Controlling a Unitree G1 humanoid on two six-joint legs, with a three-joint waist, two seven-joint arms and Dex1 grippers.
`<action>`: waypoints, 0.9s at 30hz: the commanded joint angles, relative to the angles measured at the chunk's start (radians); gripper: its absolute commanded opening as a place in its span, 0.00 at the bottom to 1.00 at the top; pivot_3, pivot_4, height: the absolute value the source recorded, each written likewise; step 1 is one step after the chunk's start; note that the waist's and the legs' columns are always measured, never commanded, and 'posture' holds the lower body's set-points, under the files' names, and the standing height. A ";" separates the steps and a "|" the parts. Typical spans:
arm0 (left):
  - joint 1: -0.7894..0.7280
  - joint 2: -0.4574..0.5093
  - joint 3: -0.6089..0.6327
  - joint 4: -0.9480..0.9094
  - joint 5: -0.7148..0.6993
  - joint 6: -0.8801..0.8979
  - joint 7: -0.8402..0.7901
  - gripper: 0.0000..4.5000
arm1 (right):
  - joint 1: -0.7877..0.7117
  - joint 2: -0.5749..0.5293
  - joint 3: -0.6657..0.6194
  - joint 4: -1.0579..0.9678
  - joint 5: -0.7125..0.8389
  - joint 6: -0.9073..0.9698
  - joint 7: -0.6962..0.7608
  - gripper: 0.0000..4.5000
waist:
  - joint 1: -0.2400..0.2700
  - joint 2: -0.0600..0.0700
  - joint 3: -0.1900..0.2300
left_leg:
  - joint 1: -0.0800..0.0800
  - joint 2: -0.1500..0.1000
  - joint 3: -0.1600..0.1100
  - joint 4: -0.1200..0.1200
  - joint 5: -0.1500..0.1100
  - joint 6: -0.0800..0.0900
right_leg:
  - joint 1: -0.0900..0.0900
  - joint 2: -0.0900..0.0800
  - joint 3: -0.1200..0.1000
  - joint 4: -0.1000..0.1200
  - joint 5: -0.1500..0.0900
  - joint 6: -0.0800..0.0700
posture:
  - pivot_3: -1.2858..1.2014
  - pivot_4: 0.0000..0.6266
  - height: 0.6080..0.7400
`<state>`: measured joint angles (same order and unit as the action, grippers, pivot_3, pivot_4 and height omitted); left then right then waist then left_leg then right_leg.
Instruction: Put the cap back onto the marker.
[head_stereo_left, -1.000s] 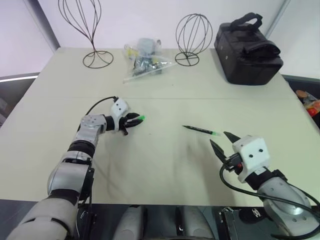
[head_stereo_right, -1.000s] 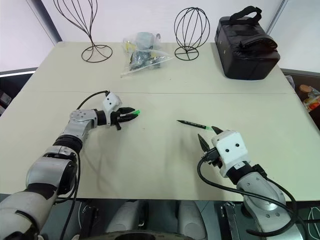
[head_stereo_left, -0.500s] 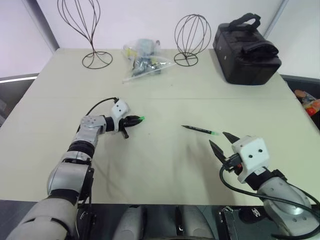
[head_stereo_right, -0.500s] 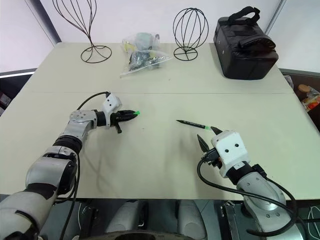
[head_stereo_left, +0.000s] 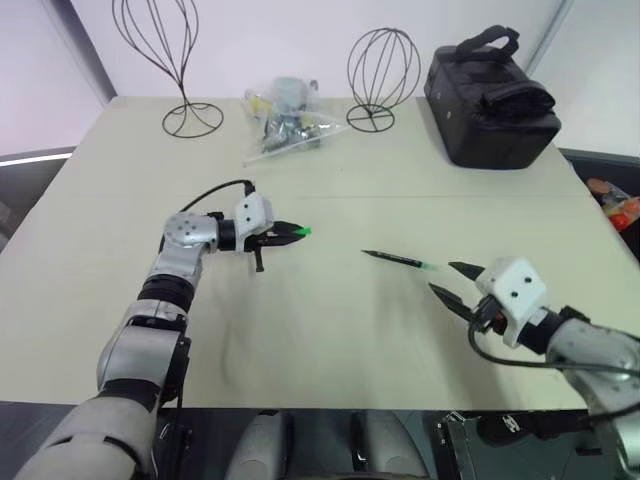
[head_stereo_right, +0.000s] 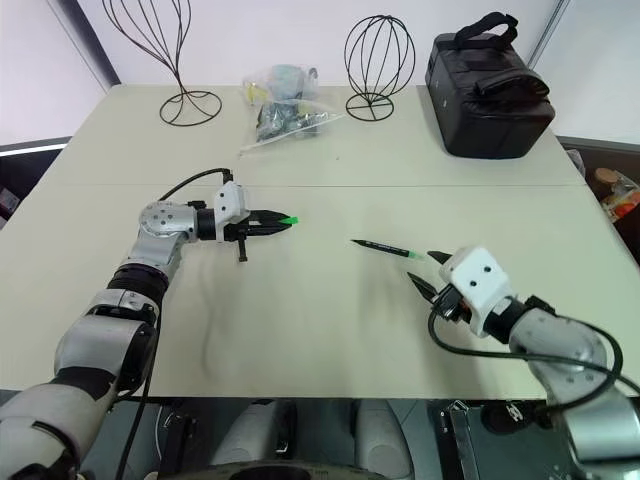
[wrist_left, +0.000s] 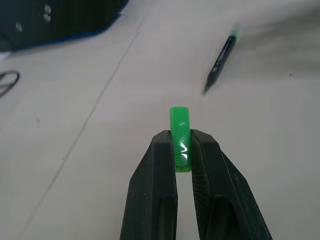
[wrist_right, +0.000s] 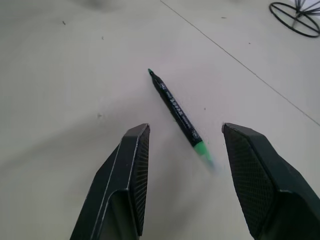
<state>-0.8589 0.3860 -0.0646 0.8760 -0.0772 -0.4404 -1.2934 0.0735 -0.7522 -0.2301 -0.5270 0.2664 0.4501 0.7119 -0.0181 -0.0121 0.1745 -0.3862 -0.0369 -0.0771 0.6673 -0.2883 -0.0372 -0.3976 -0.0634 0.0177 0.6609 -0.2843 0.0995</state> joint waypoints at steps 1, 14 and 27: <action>0.032 0.001 0.002 -0.117 -0.048 0.035 -0.022 0.01 | -0.100 -0.031 0.035 0.135 0.015 -0.074 0.092 0.52 | 0.002 0.000 0.000 | 0.000 0.000 0.000 0.000 0.000 0.000 | 0.000 0.000 0.000 0.000 0.000 0.000 | 0.52 0.24 1.00; 0.213 0.087 0.014 -0.465 -0.095 0.211 0.037 0.01 | -0.388 0.019 0.255 0.526 -0.050 -0.268 0.275 0.52 | 0.003 0.000 0.000 | 0.000 0.001 0.000 0.000 0.000 0.000 | -0.001 -0.001 0.001 0.000 0.000 0.000 | 0.52 0.24 1.00; 0.315 0.127 0.027 -0.618 -0.118 0.286 0.129 0.01 | -0.498 0.035 0.299 0.768 -0.100 -0.400 0.352 0.52 | 0.004 0.000 0.000 | -0.001 0.002 0.000 0.000 0.000 0.000 | -0.002 -0.001 0.001 0.000 0.000 0.000 | 0.52 0.24 1.00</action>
<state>-0.5417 0.4969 -0.0629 0.3007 -0.1702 -0.1636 -1.1817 -0.4051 -0.7195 0.0748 0.2391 0.1667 0.0758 1.0555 -0.0141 -0.0116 0.1746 -0.3867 -0.0353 -0.0769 0.6673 -0.2880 -0.0377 -0.3993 -0.0649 0.0187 0.6614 -0.2843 0.0994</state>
